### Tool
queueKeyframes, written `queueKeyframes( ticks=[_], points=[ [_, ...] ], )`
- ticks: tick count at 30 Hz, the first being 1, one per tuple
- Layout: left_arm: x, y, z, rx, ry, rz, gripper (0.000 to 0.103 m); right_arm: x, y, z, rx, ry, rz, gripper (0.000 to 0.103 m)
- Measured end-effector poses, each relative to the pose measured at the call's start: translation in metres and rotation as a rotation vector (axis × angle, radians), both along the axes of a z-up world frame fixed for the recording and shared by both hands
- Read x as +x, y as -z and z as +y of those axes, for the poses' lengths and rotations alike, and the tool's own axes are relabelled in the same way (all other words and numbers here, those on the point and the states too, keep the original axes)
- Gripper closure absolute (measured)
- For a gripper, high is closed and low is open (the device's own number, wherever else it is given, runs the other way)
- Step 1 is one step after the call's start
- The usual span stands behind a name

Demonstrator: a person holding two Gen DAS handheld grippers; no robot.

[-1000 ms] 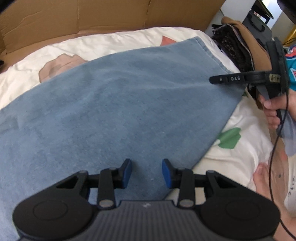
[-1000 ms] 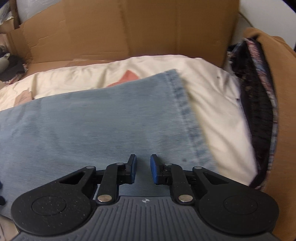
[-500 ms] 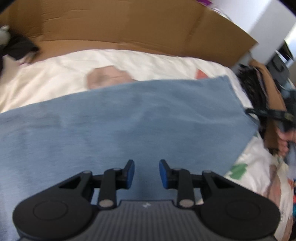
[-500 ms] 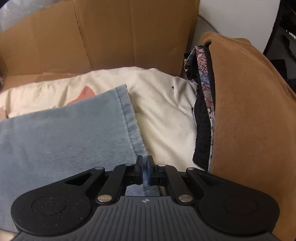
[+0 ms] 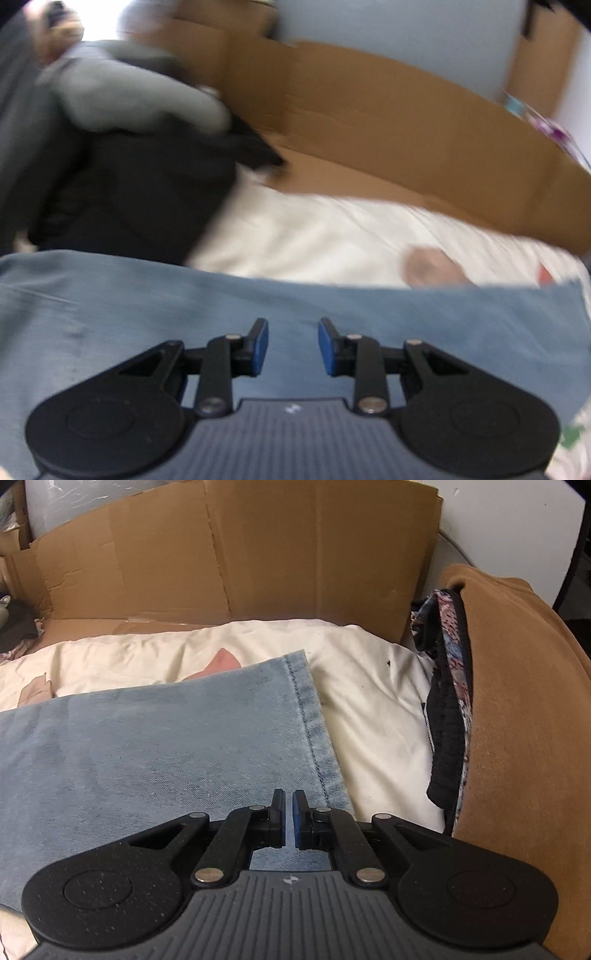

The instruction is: Fold clothes

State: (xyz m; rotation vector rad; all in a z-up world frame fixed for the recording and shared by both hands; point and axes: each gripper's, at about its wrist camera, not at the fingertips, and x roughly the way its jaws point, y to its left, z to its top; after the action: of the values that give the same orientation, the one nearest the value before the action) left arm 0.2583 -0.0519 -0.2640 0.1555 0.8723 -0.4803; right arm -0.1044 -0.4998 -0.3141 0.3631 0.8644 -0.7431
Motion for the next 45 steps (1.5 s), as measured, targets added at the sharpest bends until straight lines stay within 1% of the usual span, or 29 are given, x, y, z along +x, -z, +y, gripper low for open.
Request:
queueKeyframes(
  ticks=[3,5,9,11,14,16,19,22,24,26,28,30,33,35,37,42,45],
  points=[
    [0.012,-0.004,0.031,0.05,-0.113,-0.063,0.071,-0.002,-0.002,-0.002,0.039,0.03,-0.022,0.098],
    [0.021,-0.005,0.056,0.089,-0.195,-0.087,0.07,-0.004,-0.002,-0.002,0.059,0.044,-0.034,0.098],
    [0.04,-0.004,0.108,0.179,-0.333,-0.136,0.07,-0.006,0.001,0.005,0.061,0.024,-0.008,0.098],
    [0.051,-0.003,0.135,0.228,-0.387,-0.123,0.07,-0.007,0.004,0.008,0.063,0.016,0.01,0.098],
    [0.066,-0.003,0.177,0.231,-0.51,-0.093,0.07,-0.011,0.008,0.007,0.081,0.031,0.024,0.098],
    [0.076,0.0,0.195,0.219,-0.553,-0.064,0.07,-0.013,0.01,0.007,0.091,0.038,0.026,0.098],
    [0.092,0.015,0.209,0.224,-0.552,0.014,0.067,-0.014,0.012,0.01,0.098,0.033,0.039,0.098],
    [0.105,0.029,0.22,0.236,-0.557,0.052,0.067,-0.016,0.014,0.012,0.102,0.029,0.044,0.098],
    [0.115,0.037,0.224,0.232,-0.553,0.07,0.067,-0.017,0.015,0.013,0.102,0.024,0.049,0.098],
    [0.126,0.045,0.225,0.245,-0.54,0.079,0.067,-0.018,0.017,0.014,0.103,0.019,0.052,0.097],
    [0.133,0.05,0.223,0.269,-0.516,0.071,0.066,-0.018,0.017,0.014,0.102,0.015,0.055,0.097],
    [0.136,0.052,0.219,0.289,-0.513,0.062,0.066,-0.018,0.017,0.014,0.1,0.012,0.057,0.097],
    [0.13,0.045,0.216,0.301,-0.522,0.053,0.068,-0.02,0.018,0.015,0.1,0.013,0.05,0.095],
    [0.123,0.035,0.215,0.283,-0.514,0.045,0.072,-0.022,0.018,0.015,0.104,0.014,0.045,0.094],
    [0.116,0.025,0.215,0.265,-0.503,0.031,0.072,-0.024,0.016,0.013,0.113,0.02,0.039,0.094],
    [0.102,-0.008,0.217,0.21,-0.504,-0.076,0.074,-0.029,0.012,0.012,0.113,0.021,0.043,0.094],
    [0.106,-0.012,0.214,0.212,-0.483,-0.088,0.074,-0.035,0.007,0.016,0.108,0.019,0.046,0.094]
  ],
)
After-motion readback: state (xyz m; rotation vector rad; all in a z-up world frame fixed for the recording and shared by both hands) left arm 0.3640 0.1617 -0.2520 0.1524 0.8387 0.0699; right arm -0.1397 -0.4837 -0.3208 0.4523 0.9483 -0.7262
